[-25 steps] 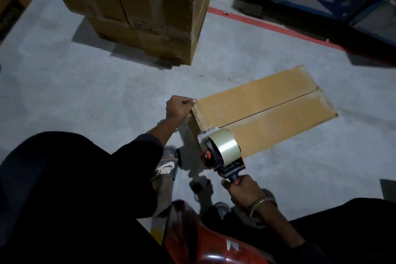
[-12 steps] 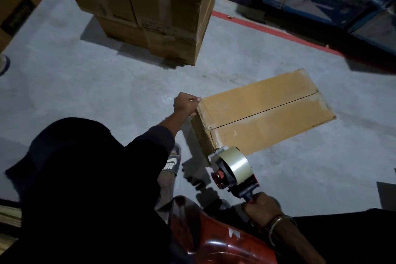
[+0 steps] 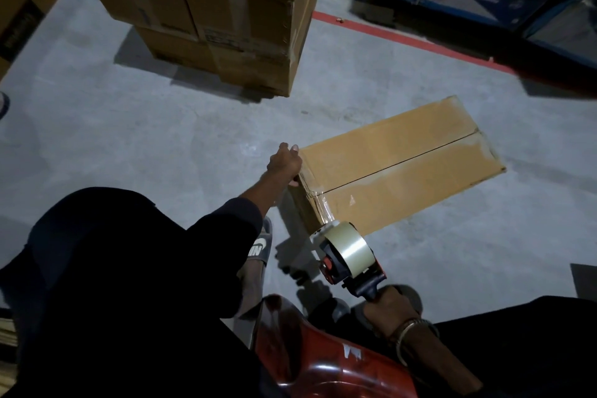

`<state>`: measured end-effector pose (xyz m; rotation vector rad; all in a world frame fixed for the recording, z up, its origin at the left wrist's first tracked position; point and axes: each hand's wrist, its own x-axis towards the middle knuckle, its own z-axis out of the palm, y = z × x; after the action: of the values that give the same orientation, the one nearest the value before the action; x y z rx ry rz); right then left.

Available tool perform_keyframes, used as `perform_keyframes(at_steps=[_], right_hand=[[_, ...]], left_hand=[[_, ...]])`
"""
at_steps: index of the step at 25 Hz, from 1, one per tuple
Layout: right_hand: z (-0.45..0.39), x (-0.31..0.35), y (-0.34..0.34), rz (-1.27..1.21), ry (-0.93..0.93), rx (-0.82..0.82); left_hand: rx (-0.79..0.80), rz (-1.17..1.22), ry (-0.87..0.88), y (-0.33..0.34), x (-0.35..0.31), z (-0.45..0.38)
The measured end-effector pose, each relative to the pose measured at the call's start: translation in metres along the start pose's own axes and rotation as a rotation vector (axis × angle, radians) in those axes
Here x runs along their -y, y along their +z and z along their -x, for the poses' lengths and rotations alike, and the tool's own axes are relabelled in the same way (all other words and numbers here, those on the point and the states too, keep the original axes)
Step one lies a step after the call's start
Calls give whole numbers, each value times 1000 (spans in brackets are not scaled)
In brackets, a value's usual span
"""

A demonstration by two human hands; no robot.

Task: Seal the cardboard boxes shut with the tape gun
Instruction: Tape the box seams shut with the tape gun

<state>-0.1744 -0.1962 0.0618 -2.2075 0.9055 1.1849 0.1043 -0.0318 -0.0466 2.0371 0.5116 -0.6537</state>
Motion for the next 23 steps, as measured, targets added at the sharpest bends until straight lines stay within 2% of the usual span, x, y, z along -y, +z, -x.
perform_keyframes(at_steps=[3, 6, 8, 11, 14, 18, 23], right_hand=[[-5, -4, 3, -27, 9, -54], [-16, 6, 0, -112, -6, -125], [-25, 18, -10, -205, -34, -155], [-35, 26, -14, -312, -20, -175], [-38, 24, -7, -353, -23, -164], [-41, 22, -3, -394, -20, -158], [-31, 18, 10, -403, 35, -190]], left_hand=[[-18, -117, 81, 7, -11, -2], [-61, 105, 142, 10, -32, -11], [-7, 130, 207, 13, -49, -16], [156, -236, 400, 29, -51, -13], [158, -611, 651, 40, -24, -8], [263, -754, 767, 35, 6, -4], [289, -765, 700, 31, -1, 1]])
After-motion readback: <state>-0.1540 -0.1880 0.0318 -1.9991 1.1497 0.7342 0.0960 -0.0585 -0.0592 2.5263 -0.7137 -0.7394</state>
